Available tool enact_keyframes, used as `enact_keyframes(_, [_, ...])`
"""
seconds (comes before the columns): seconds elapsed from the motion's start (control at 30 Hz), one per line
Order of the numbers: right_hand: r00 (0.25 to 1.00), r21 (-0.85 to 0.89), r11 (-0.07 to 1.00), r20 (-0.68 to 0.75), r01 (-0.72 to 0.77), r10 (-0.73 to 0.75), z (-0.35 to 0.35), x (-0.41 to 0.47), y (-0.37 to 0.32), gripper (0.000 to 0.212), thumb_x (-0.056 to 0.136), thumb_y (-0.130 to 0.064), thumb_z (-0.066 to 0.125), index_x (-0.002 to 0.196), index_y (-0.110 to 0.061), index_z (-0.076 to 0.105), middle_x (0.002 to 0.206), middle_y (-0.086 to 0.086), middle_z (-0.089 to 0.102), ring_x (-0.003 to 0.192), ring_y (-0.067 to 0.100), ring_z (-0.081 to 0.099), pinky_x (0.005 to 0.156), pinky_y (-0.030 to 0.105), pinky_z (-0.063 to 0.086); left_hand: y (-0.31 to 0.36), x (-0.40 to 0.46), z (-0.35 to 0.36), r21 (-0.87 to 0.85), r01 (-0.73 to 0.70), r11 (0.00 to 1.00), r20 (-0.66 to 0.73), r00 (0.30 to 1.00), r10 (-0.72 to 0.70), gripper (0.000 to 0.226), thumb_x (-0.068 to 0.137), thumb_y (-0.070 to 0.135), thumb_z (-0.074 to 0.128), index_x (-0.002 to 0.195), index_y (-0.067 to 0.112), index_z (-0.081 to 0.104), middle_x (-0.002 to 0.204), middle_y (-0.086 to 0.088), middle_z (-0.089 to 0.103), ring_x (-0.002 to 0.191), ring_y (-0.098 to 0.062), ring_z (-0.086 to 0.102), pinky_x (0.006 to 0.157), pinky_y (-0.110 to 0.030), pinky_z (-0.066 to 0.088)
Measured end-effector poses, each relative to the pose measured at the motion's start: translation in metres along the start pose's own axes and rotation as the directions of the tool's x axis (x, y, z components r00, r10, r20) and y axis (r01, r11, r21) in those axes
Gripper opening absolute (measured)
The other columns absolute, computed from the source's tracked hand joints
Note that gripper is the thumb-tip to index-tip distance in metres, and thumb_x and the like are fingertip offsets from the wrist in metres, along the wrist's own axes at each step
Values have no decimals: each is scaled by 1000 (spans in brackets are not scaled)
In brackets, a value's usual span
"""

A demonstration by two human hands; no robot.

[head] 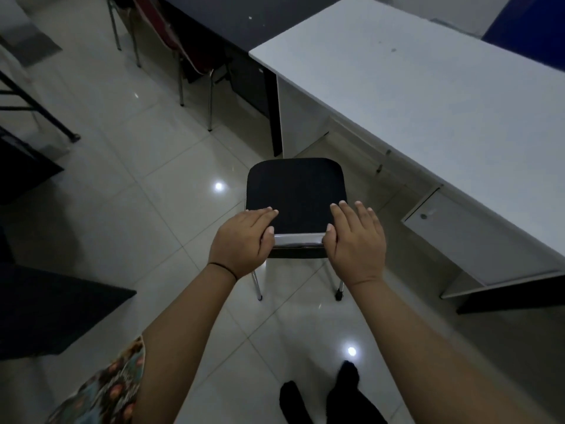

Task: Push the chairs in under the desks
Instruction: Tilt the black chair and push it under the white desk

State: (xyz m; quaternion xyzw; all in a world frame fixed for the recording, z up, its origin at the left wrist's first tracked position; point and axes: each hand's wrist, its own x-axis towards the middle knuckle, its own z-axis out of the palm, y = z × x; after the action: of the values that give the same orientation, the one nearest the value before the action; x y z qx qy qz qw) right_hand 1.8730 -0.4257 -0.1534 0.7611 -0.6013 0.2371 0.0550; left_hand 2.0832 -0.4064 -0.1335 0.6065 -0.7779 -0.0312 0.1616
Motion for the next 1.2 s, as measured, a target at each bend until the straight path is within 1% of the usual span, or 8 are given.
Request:
enact_keyframes(0.27, [997, -30, 998, -48, -63, 61, 26, 26, -38, 43, 92, -30, 37, 116, -8, 66, 111, 11, 69, 108, 35, 61, 99, 45, 43, -60, 29, -8, 13, -78, 997, 11, 997, 78, 41, 90, 25, 35, 110, 7, 67, 105, -8, 69, 93, -20, 65, 80, -30, 52])
enact_keyframes(0.37, [996, -29, 996, -5, -85, 84, 36, 38, -57, 43, 92, -31, 37, 117, -10, 65, 113, 10, 68, 110, 34, 61, 99, 46, 43, -85, 42, -15, 29, -82, 996, 43, 996, 81, 42, 88, 26, 35, 108, 8, 67, 103, -7, 69, 92, -20, 64, 79, -28, 49])
enact_keyframes(0.47, [990, -25, 992, 56, -127, 128, 44, 49, -78, 43, 93, -32, 37, 120, -12, 64, 115, 9, 68, 112, 33, 60, 102, 48, 41, -111, 54, -21, 38, -90, 995, 103, 991, 86, 43, 89, 27, 33, 109, 8, 66, 104, -7, 69, 92, -20, 63, 81, -29, 48])
enact_keyframes(0.63, [976, 62, 974, 40, -216, 214, 47, 71, -112, 39, 88, -32, 41, 108, -13, 69, 99, 3, 72, 105, 25, 64, 102, 49, 38, -147, 75, -30, 1, -116, 993, 183, 977, 114, 45, 89, 30, 29, 115, 13, 62, 108, -3, 67, 95, -16, 61, 92, -28, 41])
enact_keyframes(0.8, [974, 36, 973, -13, -227, 228, 45, 98, -120, 35, 89, -31, 42, 103, -13, 69, 98, 1, 71, 102, 22, 65, 108, 47, 27, -165, 84, -33, -74, -167, 983, 100, 980, 174, 39, 88, 31, 36, 111, 16, 64, 108, 1, 67, 100, -11, 60, 104, -33, 34])
enact_keyframes(0.93, [968, -45, 967, 7, -249, 250, 52, 100, -121, 35, 90, -30, 42, 106, -12, 68, 101, 3, 71, 102, 22, 65, 107, 47, 32, -169, 90, -29, -226, -191, 955, 34, 979, 203, 37, 88, 27, 36, 104, 14, 67, 102, 1, 69, 95, -13, 62, 100, -37, 40])
enact_keyframes(1.1, [947, -82, 943, -18, -321, 321, 64, 87, -130, 40, 89, -27, 39, 106, -9, 70, 108, 9, 70, 107, 28, 64, 100, 42, 43, -187, 103, -26, -289, -384, 877, -5, 917, 400, 32, 84, 21, 42, 97, 13, 70, 98, 0, 70, 94, -12, 63, 98, -34, 42])
enact_keyframes(1.2, [942, -141, 931, -72, -336, 329, 78, 92, -140, 42, 91, -26, 38, 110, -8, 70, 116, 11, 67, 113, 31, 60, 100, 44, 40, -204, 124, -25, -279, -464, 841, -5, 876, 482, 31, 83, 20, 44, 99, 13, 69, 99, -1, 70, 95, -14, 62, 96, -35, 44])
